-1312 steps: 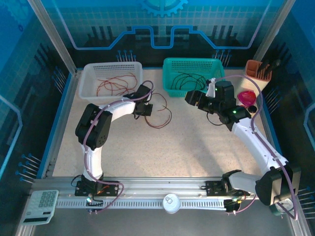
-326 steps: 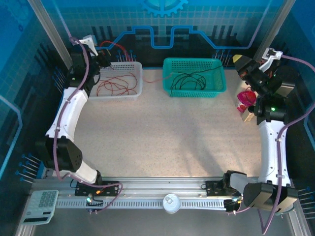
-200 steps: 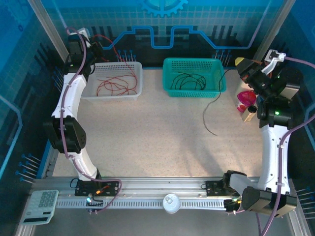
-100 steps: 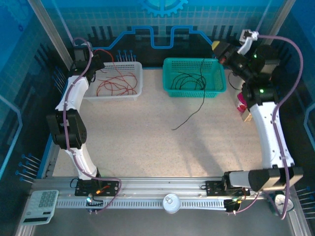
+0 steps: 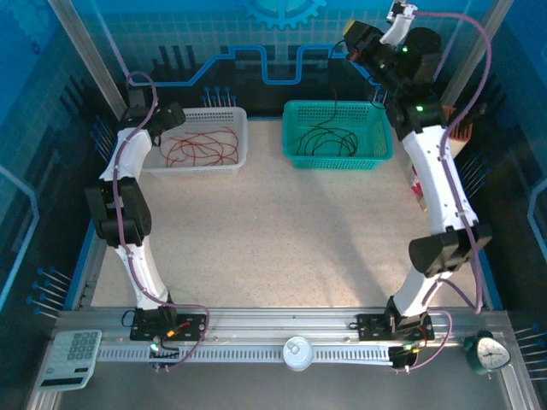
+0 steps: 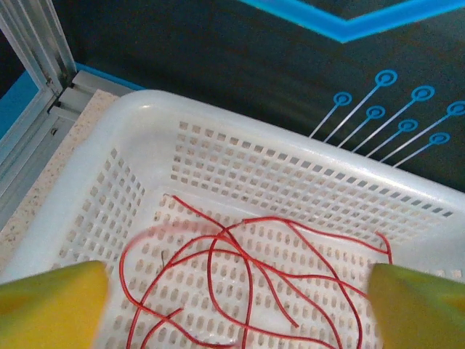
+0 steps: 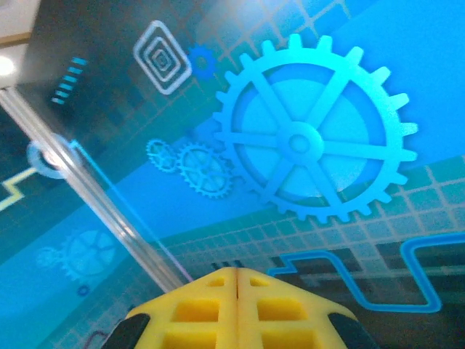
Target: Untangle the cables
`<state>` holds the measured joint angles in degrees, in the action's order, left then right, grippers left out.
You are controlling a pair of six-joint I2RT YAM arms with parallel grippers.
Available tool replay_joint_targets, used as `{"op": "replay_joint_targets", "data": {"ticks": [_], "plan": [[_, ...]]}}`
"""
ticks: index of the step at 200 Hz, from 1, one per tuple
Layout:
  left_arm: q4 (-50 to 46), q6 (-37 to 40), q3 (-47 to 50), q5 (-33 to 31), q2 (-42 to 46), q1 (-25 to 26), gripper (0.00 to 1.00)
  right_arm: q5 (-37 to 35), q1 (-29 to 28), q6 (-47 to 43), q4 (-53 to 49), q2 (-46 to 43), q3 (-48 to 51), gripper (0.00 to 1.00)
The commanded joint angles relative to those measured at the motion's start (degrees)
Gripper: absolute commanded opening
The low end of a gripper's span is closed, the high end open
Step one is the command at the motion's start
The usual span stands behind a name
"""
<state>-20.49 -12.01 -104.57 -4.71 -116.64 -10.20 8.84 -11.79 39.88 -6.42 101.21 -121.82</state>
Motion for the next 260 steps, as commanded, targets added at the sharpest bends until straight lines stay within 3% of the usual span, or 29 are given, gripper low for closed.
{"op": "replay_joint_targets", "data": {"ticks": [1, 59, 105, 148, 197, 225, 232, 241, 260], "plan": [[-4.24, 0.58, -4.15, 0.54, -0.1, -0.44, 0.99, -6.5, -0.69, -3.31, 1.09, 5.39, -4.64, 0.0], [-5.2, -3.35, -4.82, 3.81, 3.55, -0.18, 0.99, -9.6, -0.69, -3.83, -0.66, 22.42, -21.24, 0.0], [-4.53, -3.81, -3.04, 6.39, 7.7, 1.04, 0.99, -10.22, 0.17, -5.21, -0.36, 28.99, -24.37, 0.0], [-3.24, -3.94, -2.43, 7.74, 10.62, 2.79, 0.99, -12.63, 2.48, -8.25, 0.92, 28.14, -18.29, 0.0], [-2.43, -5.98, -2.72, 9.86, 13.27, 5.2, 0.99, -13.76, 3.27, -11.31, 3.3, 22.82, 2.1, 0.0], [-2.36, -6.01, -2.24, 10.46, 15.29, 7.18, 0.99, -10.95, 3.26, -11.17, -0.95, 25.24, 6.69, 0.0], [-2.54, -6.02, -2.03, 10.52, 15.83, 7.57, 0.99, -10.17, 3.24, -11.01, -2.05, 25.84, 7.15, 0.07], [-2.65, -6.02, -1.34, 10.59, 16.79, 8.01, 0.99, -9.38, 3.17, -10.96, -3.06, 26.0, 7.82, 0.33], [-2.73, -6.01, 0.49, 10.85, 18.97, 8.78, 0.99, -10.2, 3.05, -11.77, -5.98, 24.91, 8.49, 0.69]]}}
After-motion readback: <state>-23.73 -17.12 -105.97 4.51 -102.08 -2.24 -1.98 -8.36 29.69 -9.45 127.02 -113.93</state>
